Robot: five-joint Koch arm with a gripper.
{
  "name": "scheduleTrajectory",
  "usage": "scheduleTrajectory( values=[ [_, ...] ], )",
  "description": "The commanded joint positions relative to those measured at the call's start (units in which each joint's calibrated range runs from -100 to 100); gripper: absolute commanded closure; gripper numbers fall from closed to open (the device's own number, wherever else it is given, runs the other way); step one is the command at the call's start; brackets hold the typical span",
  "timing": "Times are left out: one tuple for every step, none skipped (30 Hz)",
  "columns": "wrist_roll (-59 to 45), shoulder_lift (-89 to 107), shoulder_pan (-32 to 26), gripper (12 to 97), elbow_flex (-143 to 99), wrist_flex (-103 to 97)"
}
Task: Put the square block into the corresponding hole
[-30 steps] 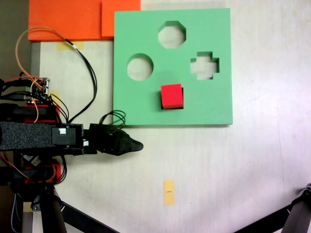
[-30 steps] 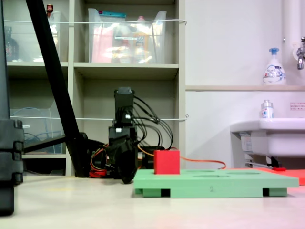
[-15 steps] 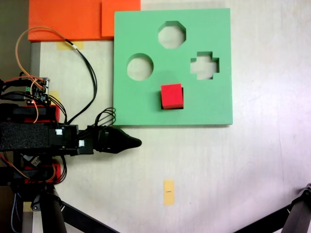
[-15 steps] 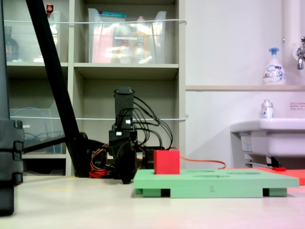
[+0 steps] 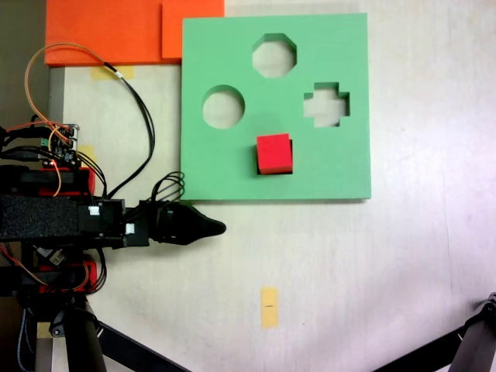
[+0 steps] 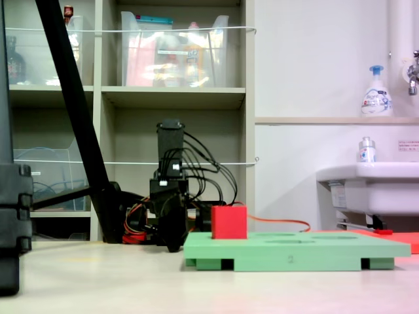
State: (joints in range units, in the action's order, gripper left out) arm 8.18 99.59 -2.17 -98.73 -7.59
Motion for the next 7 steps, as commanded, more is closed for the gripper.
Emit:
scheduleTrajectory(
  values=[
    [-0.6, 0.4, 0.0, 60.1, -1.3, 6.3],
    [-0.6, 0.4, 0.0, 60.1, -1.3, 6.3],
    [-0.6, 0.4, 0.0, 60.1, -1.3, 6.3],
    [-0.6, 0.4, 0.0, 60.1, -1.3, 6.3],
    [-0.6, 0.4, 0.0, 60.1, -1.3, 6.3],
    [-0.6, 0.4, 0.0, 60.1, -1.3, 6.3],
    [-0.6, 0.4, 0.0, 60.1, -1.3, 6.4]
  ],
)
